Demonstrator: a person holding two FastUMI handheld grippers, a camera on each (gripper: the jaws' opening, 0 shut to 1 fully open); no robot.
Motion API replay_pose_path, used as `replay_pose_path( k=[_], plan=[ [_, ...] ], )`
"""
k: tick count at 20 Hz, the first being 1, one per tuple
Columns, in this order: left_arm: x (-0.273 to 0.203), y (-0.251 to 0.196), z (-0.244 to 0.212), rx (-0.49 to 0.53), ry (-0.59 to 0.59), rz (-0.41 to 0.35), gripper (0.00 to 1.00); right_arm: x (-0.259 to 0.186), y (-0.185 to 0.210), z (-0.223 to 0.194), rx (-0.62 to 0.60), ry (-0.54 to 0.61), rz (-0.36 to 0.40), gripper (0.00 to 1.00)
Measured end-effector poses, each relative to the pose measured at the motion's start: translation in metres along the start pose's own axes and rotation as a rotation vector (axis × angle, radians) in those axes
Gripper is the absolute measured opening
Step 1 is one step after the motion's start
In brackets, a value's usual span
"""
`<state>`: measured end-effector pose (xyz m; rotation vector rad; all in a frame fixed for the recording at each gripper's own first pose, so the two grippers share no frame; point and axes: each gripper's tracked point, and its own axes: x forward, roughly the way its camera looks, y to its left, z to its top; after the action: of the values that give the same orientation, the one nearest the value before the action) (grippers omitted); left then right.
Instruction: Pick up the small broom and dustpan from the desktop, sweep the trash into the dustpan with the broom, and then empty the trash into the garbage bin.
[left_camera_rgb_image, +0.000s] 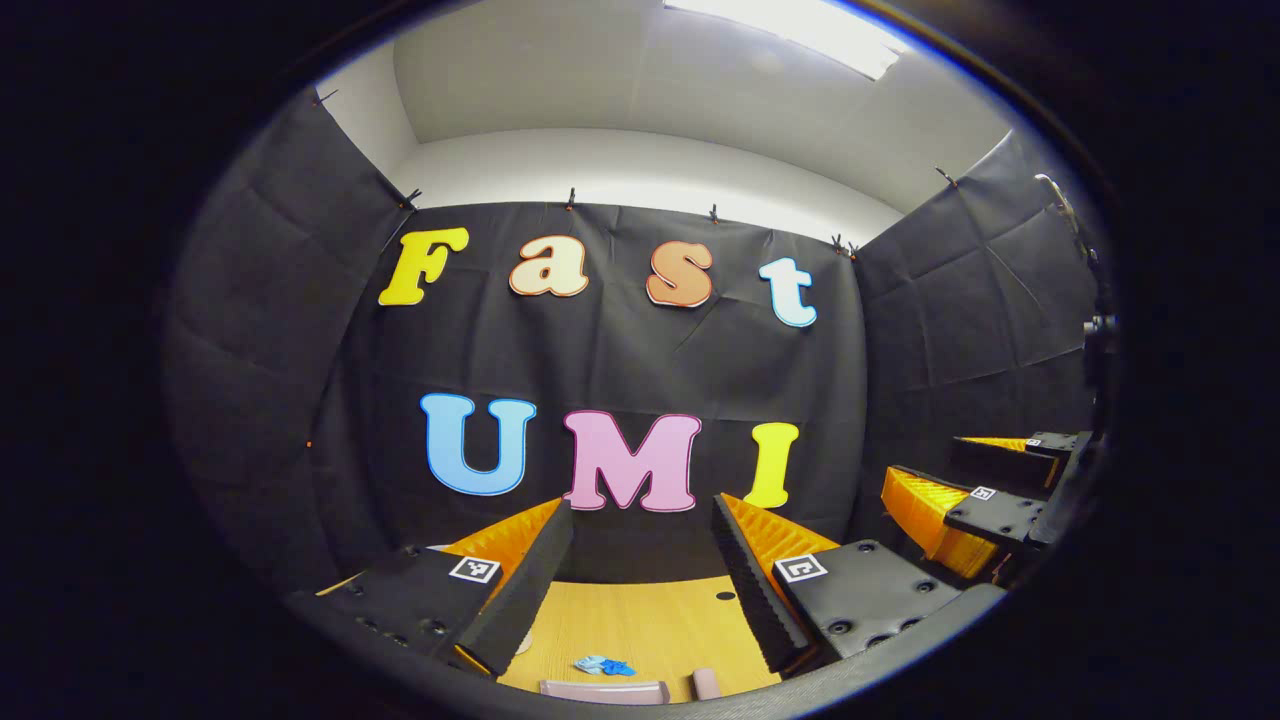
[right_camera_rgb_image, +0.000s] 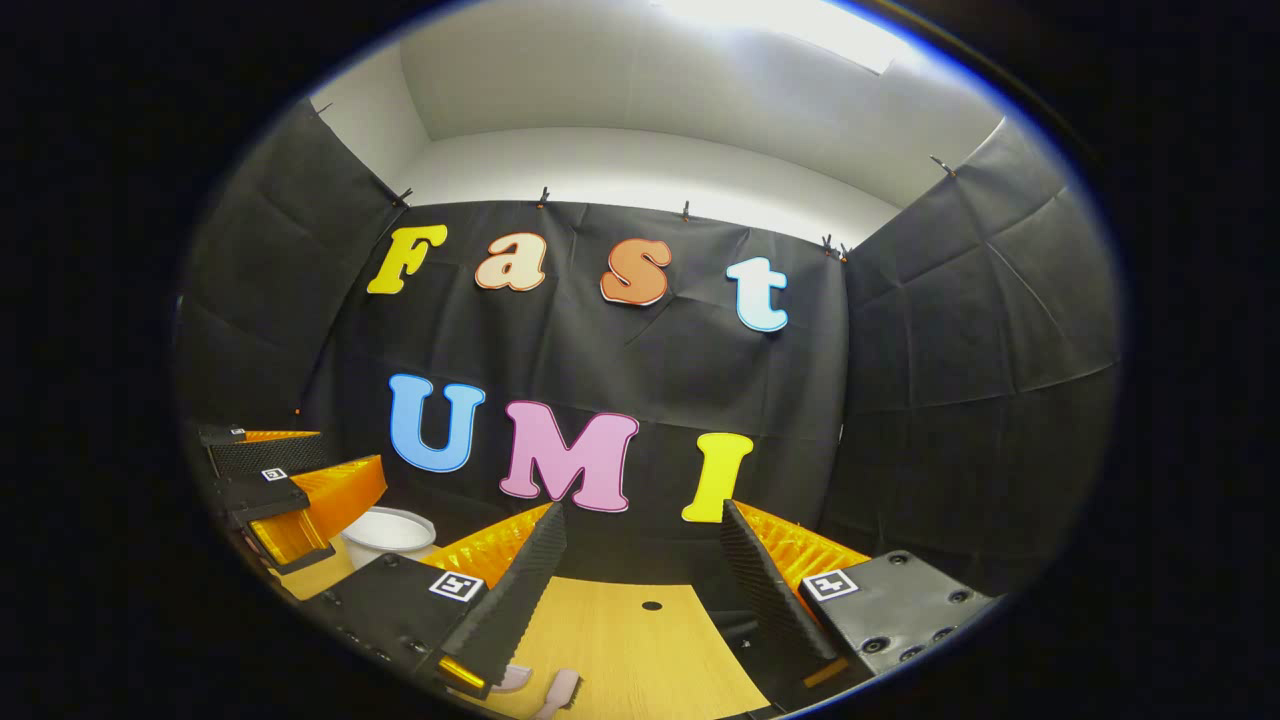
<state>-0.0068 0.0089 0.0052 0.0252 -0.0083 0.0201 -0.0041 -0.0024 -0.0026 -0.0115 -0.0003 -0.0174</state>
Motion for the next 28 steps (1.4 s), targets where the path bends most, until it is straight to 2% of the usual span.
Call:
replay_pose_path(
  k=[5,10,11,12,21,23,28],
  plan=[
    [-0.001,0.003,-0.002,-0.001,0.007,0.003,0.82,0.002,0.008,-0.001,-0.004,0.0,0.015,0.97],
    [-0.002,0.001,-0.004,-0.02,0.013,-0.028,0.82,0.002,0.011,0.001,-0.038,-0.014,0.014,0.99],
    [-0.001,0.002,-0.003,-0.015,0.011,-0.027,0.84,0.002,0.013,0.002,-0.043,-0.017,0.016,0.99],
    [0.0,0.003,-0.002,-0.012,0.009,-0.026,0.82,0.001,0.014,0.002,-0.045,-0.018,0.017,0.99],
    [0.002,-0.002,-0.011,-0.01,0.036,-0.064,0.82,0.003,0.017,0.0,-0.04,0.002,0.018,0.97],
    [0.002,0.002,-0.012,-0.008,0.042,-0.059,0.84,0.006,0.018,0.001,-0.042,0.001,0.017,0.97],
    [0.002,0.007,-0.011,-0.005,0.038,-0.042,0.82,0.007,0.026,-0.005,-0.043,0.013,0.035,0.97]
  ],
)
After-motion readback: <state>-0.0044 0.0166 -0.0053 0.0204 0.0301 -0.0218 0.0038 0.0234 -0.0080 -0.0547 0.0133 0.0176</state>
